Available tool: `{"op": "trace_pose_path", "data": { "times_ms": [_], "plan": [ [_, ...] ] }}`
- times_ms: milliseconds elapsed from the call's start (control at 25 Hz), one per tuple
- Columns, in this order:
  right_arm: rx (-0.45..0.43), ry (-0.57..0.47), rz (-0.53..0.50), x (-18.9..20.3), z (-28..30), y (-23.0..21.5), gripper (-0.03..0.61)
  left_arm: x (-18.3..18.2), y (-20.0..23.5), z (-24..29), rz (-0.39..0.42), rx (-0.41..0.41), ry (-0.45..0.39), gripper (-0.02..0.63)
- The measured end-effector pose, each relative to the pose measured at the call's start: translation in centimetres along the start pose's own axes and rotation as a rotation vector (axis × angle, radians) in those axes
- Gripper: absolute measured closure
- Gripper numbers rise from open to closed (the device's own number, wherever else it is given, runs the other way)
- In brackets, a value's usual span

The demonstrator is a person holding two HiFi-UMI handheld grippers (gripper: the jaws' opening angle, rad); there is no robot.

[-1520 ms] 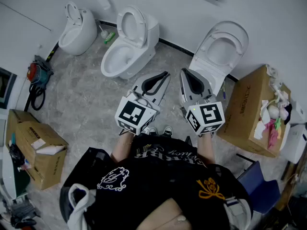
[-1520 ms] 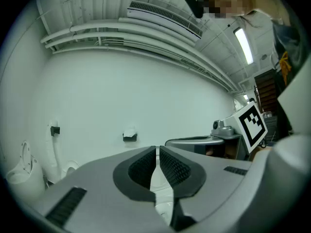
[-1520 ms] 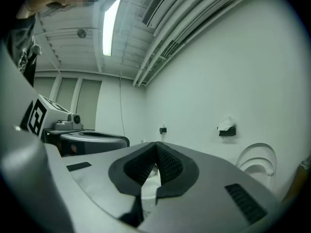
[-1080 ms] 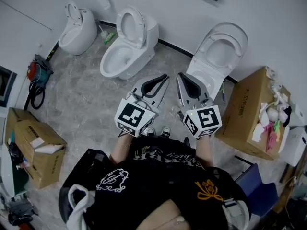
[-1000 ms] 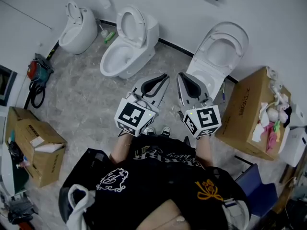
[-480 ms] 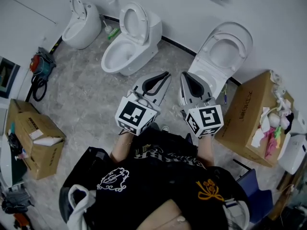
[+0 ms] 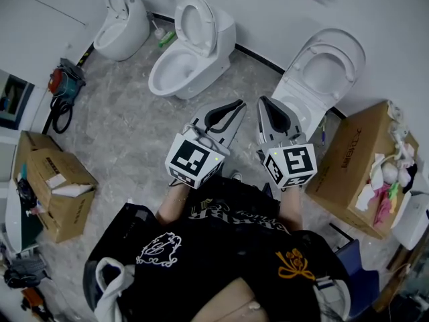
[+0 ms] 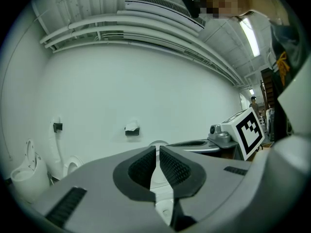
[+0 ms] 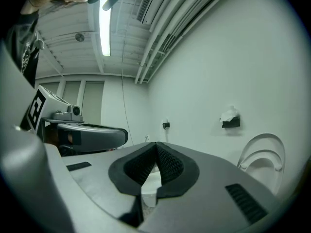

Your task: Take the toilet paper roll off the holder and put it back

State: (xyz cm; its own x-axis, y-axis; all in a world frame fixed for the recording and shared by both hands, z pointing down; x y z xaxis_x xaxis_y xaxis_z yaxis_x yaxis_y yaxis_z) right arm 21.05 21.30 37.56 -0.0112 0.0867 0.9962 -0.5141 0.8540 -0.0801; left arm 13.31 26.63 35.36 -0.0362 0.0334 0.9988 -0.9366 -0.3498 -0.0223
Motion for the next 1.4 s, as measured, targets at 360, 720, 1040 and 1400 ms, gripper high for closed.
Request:
{"op": "trace_pose_path", "data": {
  "times_ms": [360, 720, 1040, 1400],
  "plan": [
    [0.061, -0.006, 0.008, -0.4, 8.6, -2.4, 0.565, 0.2, 8.3, 4.4, -0.009, 0.059, -0.014, 0.577],
    [0.165, -0.019, 0.034, -1.3, 20.9, -4.2, 0.566, -0.4, 21.0, 9.2, -0.002, 0.159, -0.016, 0.577],
    [0.24, -0.026, 0.046, -1.2, 28.8, -4.1, 0.565, 0.2, 29.4, 10.5, 0.002, 0.213, -0.029, 0.577],
    [0.306, -0.007, 0.043, -0.9, 31.4, -5.7, 0.565, 1.5, 32.7, 13.1, -0.017, 0.26, -0.015, 0.577]
  ]
}}
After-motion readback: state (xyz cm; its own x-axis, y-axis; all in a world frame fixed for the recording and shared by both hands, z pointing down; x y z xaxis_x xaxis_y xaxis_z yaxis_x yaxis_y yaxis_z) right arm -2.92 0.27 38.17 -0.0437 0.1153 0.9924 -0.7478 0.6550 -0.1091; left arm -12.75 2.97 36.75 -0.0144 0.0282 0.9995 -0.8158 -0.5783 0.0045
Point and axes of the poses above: the fingertips, and each gripper's own axes: z forward along the fingers, y to its left, x out of its underside, the point moved 4 cm from there along -z, backward along the fingers, and after that the axes turned 4 degrees about -y, right-handed, at the moved point
